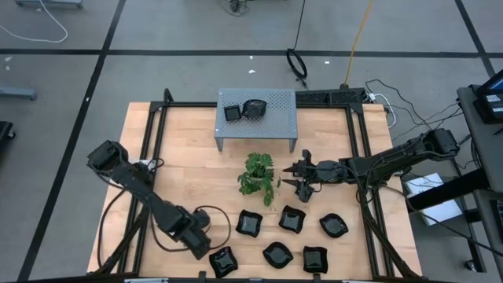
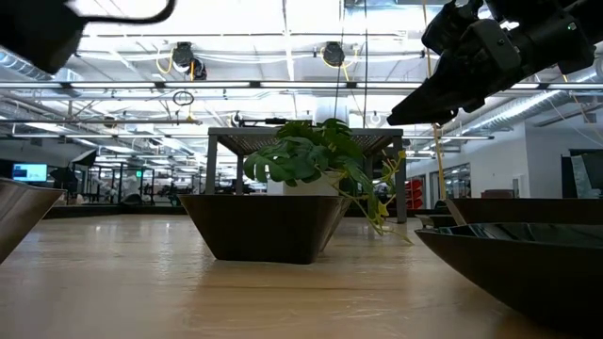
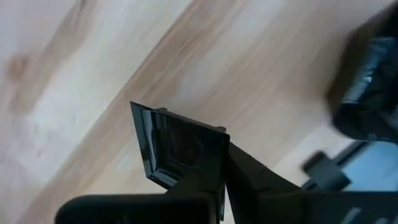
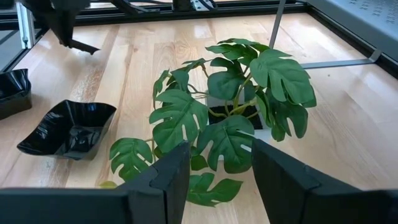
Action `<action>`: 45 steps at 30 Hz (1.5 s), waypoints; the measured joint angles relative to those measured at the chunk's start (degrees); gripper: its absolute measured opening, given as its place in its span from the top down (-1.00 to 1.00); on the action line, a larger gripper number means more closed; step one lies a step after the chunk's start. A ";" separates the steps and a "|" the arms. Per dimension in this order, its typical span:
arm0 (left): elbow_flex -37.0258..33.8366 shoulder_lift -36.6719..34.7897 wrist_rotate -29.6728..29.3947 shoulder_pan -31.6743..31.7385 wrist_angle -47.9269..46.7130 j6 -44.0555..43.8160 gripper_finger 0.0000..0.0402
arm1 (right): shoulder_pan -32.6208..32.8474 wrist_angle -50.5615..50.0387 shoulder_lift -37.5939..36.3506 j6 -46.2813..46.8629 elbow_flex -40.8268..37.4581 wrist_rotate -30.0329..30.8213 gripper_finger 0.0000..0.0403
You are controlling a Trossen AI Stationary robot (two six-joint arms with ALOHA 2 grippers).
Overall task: Pick & Place Mini shaped plates
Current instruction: Stack the black square plate on top of the other black square plate on the shelf
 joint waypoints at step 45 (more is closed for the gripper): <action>27.84 0.00 -36.57 53.12 -4.82 85.17 0.91 | 0.00 0.00 0.00 0.00 0.00 0.00 0.22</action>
